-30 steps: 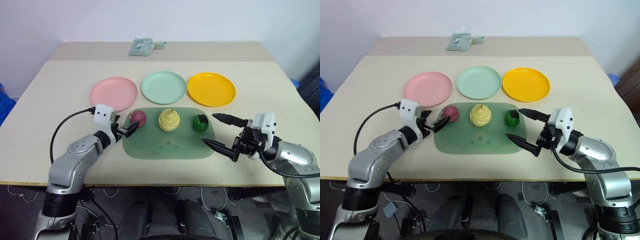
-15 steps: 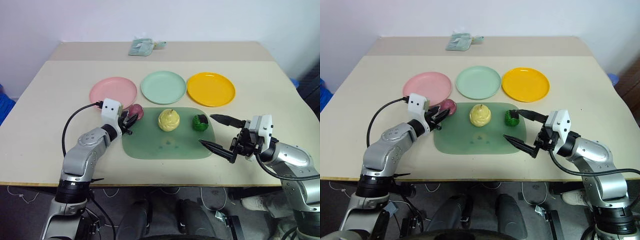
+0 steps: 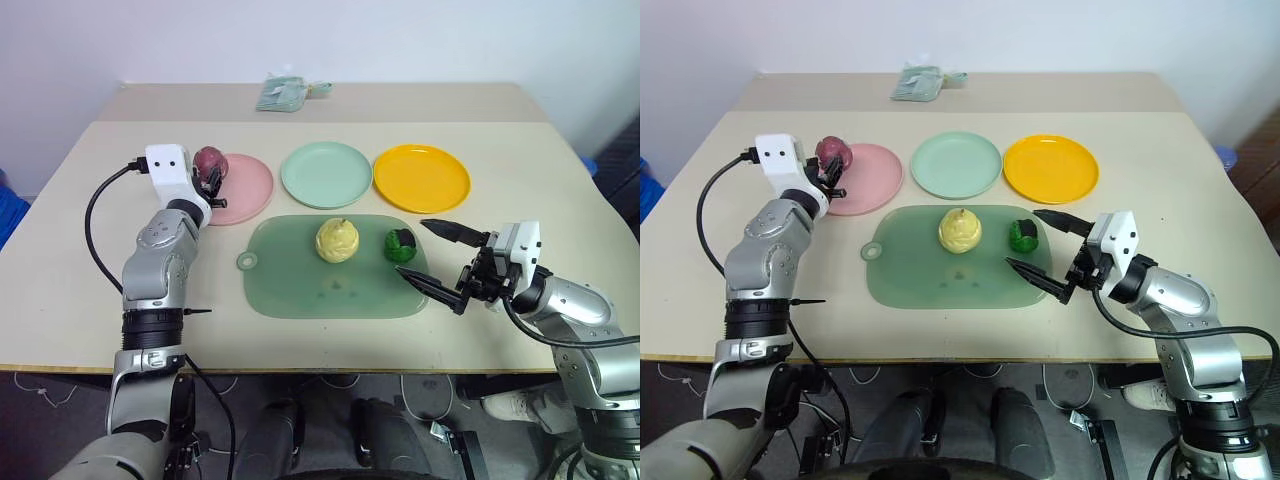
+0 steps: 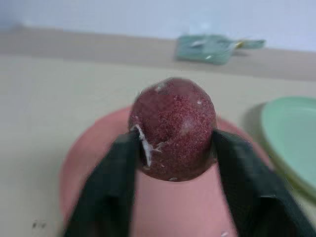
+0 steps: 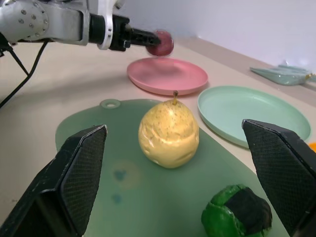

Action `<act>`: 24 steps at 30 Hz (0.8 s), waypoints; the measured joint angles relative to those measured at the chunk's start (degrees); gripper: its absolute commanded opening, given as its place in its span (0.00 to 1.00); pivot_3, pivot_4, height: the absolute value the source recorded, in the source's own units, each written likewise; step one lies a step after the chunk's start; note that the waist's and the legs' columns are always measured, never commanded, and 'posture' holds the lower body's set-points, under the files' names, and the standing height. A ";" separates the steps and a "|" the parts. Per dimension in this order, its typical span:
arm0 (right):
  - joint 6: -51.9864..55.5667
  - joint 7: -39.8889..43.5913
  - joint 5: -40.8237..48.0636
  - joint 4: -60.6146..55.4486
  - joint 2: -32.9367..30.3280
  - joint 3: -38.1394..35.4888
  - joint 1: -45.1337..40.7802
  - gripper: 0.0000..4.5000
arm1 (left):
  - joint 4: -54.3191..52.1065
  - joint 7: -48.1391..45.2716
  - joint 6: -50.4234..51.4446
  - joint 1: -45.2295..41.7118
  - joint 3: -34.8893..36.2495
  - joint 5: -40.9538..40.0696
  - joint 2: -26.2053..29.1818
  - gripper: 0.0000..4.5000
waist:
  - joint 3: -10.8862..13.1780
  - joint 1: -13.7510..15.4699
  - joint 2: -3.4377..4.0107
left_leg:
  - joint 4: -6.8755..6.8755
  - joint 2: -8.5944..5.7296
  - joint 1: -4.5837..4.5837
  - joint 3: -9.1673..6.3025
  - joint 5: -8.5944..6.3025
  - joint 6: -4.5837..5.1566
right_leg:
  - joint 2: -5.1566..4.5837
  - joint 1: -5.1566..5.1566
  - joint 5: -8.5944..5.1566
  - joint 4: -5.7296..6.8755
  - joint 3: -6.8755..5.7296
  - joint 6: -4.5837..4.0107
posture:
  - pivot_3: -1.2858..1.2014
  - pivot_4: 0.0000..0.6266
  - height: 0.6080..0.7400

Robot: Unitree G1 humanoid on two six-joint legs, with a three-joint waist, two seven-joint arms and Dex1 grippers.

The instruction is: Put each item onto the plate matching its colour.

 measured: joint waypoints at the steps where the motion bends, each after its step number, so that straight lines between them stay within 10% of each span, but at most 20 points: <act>1: -0.10 0.01 -0.04 0.00 0.03 0.04 -0.04 1.00 | 0.52 -0.16 -0.04 -0.01 0.00 -0.01 -0.02 0.96 | 0.00 0.03 0.00 | 0.01 0.00 0.00 0.00 0.00 0.00 | 0.00 0.00 0.00 0.01 0.00 0.00 | 0.52 0.24 1.00; 16: 0.02 -1.37 -0.98 0.01 0.74 1.37 -0.70 1.00 | -13.70 -21.72 7.78 4.41 -8.43 -10.32 -1.27 0.99 | -0.02 -0.28 0.02 | 0.00 0.00 0.03 0.01 0.01 -0.02 | -0.01 -0.03 0.00 0.09 0.05 -0.02 | 0.52 0.24 1.00; 24: 6.13 -5.88 -5.15 1.37 3.01 9.31 -10.79 1.00 | -22.76 -42.66 4.87 15.86 -10.11 -13.34 13.75 0.99 | -0.01 -0.34 0.04 | -0.07 0.03 0.02 0.02 0.03 -0.06 | -0.01 -0.12 -0.10 0.10 0.11 -0.27 | 0.52 0.24 1.00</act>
